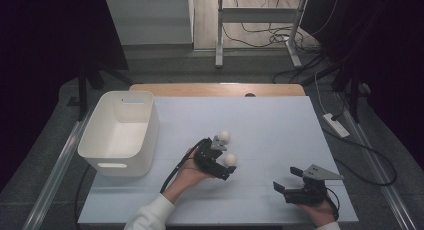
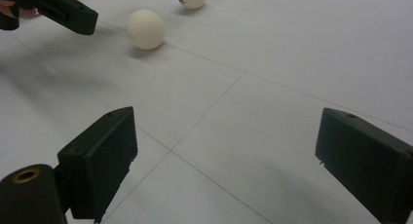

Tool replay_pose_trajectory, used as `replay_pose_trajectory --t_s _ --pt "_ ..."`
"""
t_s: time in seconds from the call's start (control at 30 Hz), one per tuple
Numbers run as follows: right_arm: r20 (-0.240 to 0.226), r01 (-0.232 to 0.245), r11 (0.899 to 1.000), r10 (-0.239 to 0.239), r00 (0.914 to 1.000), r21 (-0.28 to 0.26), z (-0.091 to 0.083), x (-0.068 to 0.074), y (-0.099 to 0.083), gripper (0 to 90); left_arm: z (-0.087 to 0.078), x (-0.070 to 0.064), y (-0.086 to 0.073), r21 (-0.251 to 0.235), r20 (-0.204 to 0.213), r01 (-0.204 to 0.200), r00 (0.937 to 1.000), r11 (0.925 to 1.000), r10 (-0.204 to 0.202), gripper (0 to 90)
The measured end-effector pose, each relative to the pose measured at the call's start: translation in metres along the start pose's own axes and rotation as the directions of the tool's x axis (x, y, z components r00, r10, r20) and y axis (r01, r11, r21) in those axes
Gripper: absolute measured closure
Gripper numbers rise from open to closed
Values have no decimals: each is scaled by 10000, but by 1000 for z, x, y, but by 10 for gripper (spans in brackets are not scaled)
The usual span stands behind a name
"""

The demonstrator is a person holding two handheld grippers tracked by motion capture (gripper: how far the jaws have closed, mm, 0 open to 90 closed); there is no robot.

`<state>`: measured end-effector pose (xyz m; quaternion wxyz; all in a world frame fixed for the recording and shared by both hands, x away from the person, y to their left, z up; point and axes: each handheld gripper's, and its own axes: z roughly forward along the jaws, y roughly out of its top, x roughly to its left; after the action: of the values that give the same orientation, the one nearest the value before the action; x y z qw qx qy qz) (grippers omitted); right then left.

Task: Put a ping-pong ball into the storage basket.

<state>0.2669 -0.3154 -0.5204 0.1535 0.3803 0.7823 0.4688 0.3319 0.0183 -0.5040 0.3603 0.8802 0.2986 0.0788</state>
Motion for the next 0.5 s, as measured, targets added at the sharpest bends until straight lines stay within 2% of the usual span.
replay_pose_trajectory --t_s 0.17,0.5 --pt "32 32 10000 -32 10000 44 0 1 0 82 6 1 1 159 -75 -131 9999 9998 132 58" --pt "77 24 10000 -25 10000 47 0 0 -1 82 18 3 4 395 118 -176 9998 9991 172 69"
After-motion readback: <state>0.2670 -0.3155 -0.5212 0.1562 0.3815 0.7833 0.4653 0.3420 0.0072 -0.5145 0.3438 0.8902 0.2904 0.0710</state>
